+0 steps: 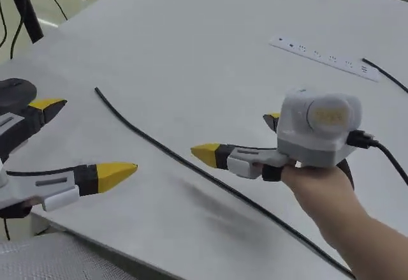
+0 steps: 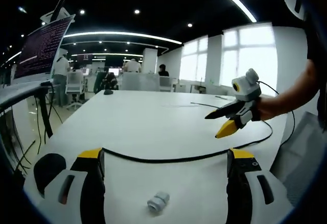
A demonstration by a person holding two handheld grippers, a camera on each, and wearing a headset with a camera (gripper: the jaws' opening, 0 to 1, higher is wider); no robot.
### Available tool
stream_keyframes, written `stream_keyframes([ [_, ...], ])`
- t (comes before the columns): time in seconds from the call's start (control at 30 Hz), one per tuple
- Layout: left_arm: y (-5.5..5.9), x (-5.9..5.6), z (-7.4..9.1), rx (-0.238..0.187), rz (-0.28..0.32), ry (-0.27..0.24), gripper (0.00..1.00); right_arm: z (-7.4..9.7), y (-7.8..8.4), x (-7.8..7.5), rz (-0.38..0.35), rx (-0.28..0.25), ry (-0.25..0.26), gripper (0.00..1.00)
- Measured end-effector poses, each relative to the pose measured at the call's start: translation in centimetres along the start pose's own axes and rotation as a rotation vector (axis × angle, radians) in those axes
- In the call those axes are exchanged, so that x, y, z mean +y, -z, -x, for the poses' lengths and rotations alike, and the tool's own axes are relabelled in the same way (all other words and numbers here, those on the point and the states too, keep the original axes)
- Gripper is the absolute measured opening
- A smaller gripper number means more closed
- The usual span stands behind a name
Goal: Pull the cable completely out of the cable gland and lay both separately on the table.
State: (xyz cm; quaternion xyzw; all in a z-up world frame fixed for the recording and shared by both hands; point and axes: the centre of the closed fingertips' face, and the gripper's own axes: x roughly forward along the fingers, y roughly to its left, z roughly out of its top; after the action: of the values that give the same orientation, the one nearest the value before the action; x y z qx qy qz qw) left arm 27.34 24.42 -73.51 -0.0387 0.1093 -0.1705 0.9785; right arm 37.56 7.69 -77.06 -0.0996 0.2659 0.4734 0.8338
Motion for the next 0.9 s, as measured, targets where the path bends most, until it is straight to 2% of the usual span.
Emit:
stream_keyframes([
  [0.03, -0.7, -0.5, -0.2, -0.010, 0.014, 0.021, 0.99, 1.0, 0.2, -0.4, 0.046, 0.012, 0.009, 0.99],
  [0.07, -1.9, -1.0, -0.6, -0.039, 0.053, 0.052, 0.99, 2.1, 0.3, -0.5, 0.124, 0.029, -0.012, 0.99],
  [0.1, -2.7, -1.3, -0.8, -0.053, 0.063, 0.065, 0.99, 3.2, 0.6, -0.7, 0.145, 0.048, -0.013, 0.99],
  [0.17, -3.8, -1.4, -1.5, -0.047, 0.013, 0.079, 0.99, 5.5, 0.5, -1.6, 0.140, 0.040, -0.006, 0.99],
  [0.23, -4.7, -2.4, -2.4, -0.029, -0.030, 0.120, 0.99, 8.0, 0.7, -3.6, 0.138, 0.047, 0.055, 0.98],
  [0.27, -5.0, -2.9, -2.7, -0.027, -0.043, 0.143, 0.99, 9.5, 1.2, -4.9, 0.147, 0.056, 0.105, 0.97],
  [0.33, -5.8, -4.7, -3.4, -0.011, -0.070, 0.180, 0.99, 11.3, 1.8, -6.0, 0.092, 0.053, 0.147, 0.99],
  [0.37, -5.9, -5.4, -3.8, 0.000, -0.081, 0.200, 0.99, 12.8, 2.3, -6.8, 0.041, 0.038, 0.169, 0.99],
  [0.43, -6.3, -6.3, -4.4, -0.006, -0.075, 0.227, 0.99, 14.8, 2.6, -7.7, -0.010, 0.004, 0.214, 0.99],
  [0.47, -6.2, -6.8, -4.7, 0.006, -0.048, 0.250, 0.99, 16.3, 3.1, -8.4, -0.037, -0.009, 0.254, 0.99],
  [0.57, -6.2, -7.4, -5.5, 0.005, -0.046, 0.262, 0.99, 19.6, 4.9, -9.0, -0.094, -0.024, 0.320, 0.99],
  [0.63, -5.8, -8.3, -6.0, 0.028, -0.052, 0.290, 0.99, 21.4, 6.3, -9.1, -0.140, -0.029, 0.349, 0.99],
  [0.73, -5.2, -8.9, -6.6, 0.066, -0.101, 0.297, 0.99, 23.3, 8.0, -9.0, -0.178, -0.032, 0.380, 0.99],
  [0.8, -5.2, -9.4, -7.0, 0.069, -0.109, 0.311, 0.99, 24.2, 8.8, -8.8, -0.200, -0.040, 0.397, 0.99],
  [0.9, -5.3, -10.0, -7.4, 0.072, -0.109, 0.326, 0.99, 25.1, 9.0, -8.4, -0.222, -0.076, 0.412, 0.99],
])
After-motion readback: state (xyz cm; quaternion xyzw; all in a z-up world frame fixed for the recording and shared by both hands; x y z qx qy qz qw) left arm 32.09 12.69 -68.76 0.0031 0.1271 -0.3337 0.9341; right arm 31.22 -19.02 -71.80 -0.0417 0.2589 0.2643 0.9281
